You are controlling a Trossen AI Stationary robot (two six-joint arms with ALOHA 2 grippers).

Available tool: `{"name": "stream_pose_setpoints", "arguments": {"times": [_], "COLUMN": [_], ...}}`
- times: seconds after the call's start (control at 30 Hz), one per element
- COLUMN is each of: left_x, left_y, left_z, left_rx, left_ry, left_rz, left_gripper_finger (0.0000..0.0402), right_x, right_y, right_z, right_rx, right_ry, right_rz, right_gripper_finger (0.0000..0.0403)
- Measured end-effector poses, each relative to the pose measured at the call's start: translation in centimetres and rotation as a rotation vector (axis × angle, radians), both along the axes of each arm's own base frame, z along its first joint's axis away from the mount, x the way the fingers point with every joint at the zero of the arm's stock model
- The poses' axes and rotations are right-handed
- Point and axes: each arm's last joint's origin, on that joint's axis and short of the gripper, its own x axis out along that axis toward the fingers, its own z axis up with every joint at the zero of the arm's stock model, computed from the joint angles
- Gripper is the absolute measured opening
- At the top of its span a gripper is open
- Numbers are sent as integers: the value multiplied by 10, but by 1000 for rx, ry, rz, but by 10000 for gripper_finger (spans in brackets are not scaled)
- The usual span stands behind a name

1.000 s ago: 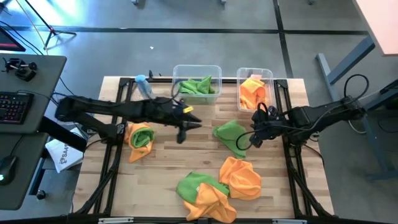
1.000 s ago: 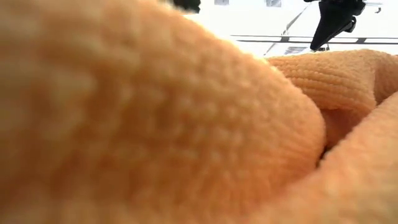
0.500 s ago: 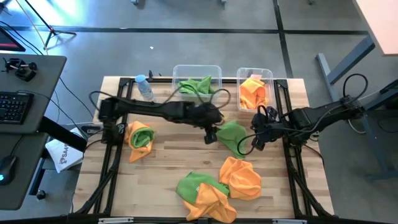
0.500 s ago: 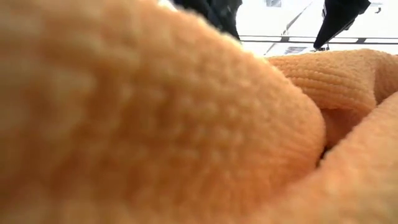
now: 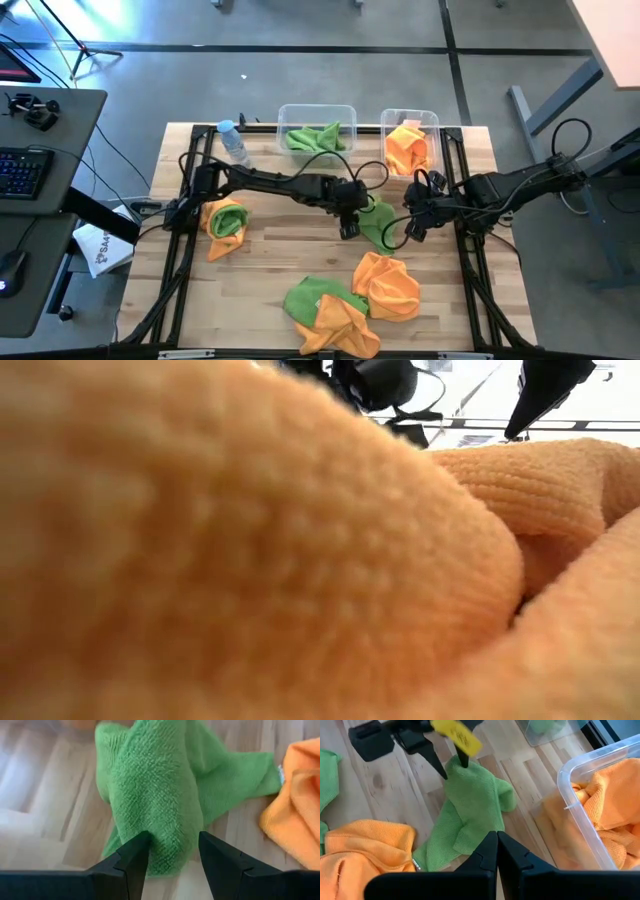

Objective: Sort microfiber towel by color & place in baskets
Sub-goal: Put the green towel into the left transparent bin

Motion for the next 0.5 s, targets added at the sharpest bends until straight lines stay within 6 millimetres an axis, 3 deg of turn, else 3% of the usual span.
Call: {"name": "stream_pose_setpoints", "arguments": {"times": [0.1,0.27,0.37,0.5], "left_x": [-3,-9,-19,-43], "left_y": [-1,0,-1,-14], "left_z": [-7,7,34,87], "left_rx": [-5,-30,-54,-21], "left_ry": [60,50,12,-66], "left_rz": [3,72,92,96], "left_gripper_finger": [133,16,11,3], "right_x": [0,0,0,0], "right_y": [0,0,0,0], "right_z": [0,0,0,0], "right_rx": [-12,-39,-54,-73], "right_ry": [7,24,34,45], "right_rz": [19,65,89,110], "right_gripper_finger": [0,0,0,0]}}
